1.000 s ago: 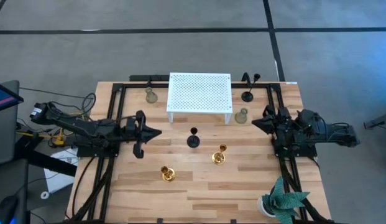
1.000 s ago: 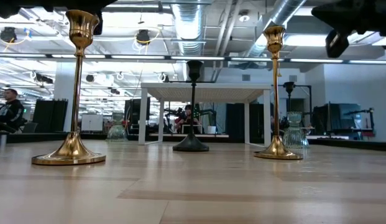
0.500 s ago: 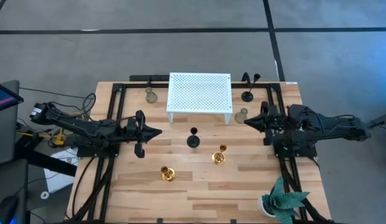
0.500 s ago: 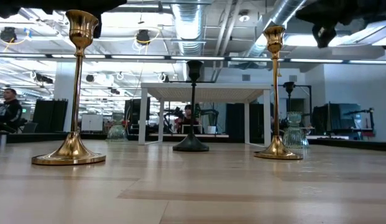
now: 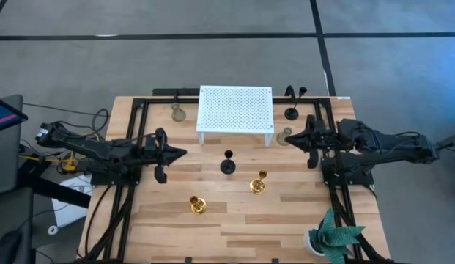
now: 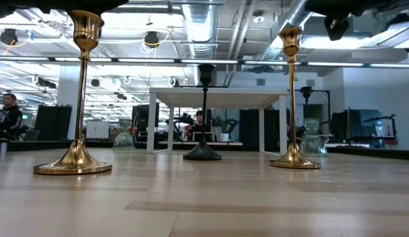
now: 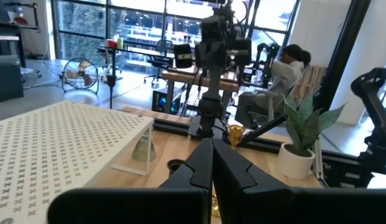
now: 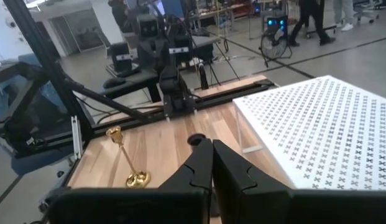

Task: Pick & Place candle stick holders
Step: Put the top transparent candle holder on the shelf

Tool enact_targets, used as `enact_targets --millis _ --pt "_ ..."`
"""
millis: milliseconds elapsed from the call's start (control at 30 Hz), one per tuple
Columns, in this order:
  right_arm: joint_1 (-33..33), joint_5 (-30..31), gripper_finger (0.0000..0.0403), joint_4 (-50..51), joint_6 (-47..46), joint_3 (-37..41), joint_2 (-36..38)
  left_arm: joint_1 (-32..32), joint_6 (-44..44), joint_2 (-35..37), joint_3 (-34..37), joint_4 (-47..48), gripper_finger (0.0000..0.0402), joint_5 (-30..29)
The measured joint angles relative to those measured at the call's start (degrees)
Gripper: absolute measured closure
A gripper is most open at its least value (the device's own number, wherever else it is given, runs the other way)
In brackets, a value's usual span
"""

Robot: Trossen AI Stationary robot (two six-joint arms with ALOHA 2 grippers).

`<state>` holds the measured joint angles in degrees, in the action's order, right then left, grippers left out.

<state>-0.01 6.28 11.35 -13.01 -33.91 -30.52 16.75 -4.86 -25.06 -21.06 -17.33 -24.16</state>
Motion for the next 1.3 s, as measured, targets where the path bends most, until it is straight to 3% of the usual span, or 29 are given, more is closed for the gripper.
enact_targets --millis 333,767,900,1100,1300 --pt "0.0 0.0 0.0403 -5.12 -0.07 -0.06 -1.36 0.0 0.08 2.05 0.0 -0.5 0.0398 -0.02" --pt "-0.11 0.77 0.0403 -5.15 0.05 -0.07 -2.26 0.01 -0.08 -0.63 0.01 -0.83 0.0398 -0.72" --pt "-0.13 3.39 0.0403 -5.14 0.04 -0.07 -3.39 0.0 1.34 -0.83 0.02 -0.67 0.0398 -8.33" --pt "-0.13 6.95 0.0403 -5.64 -0.02 -0.07 -4.46 -0.01 6.52 -0.83 0.02 2.46 0.0398 -24.17" --pt "-0.13 7.28 0.0403 -8.9 -0.41 -0.02 -5.14 -0.16 7.95 0.25 0.02 6.04 0.0396 -28.33"
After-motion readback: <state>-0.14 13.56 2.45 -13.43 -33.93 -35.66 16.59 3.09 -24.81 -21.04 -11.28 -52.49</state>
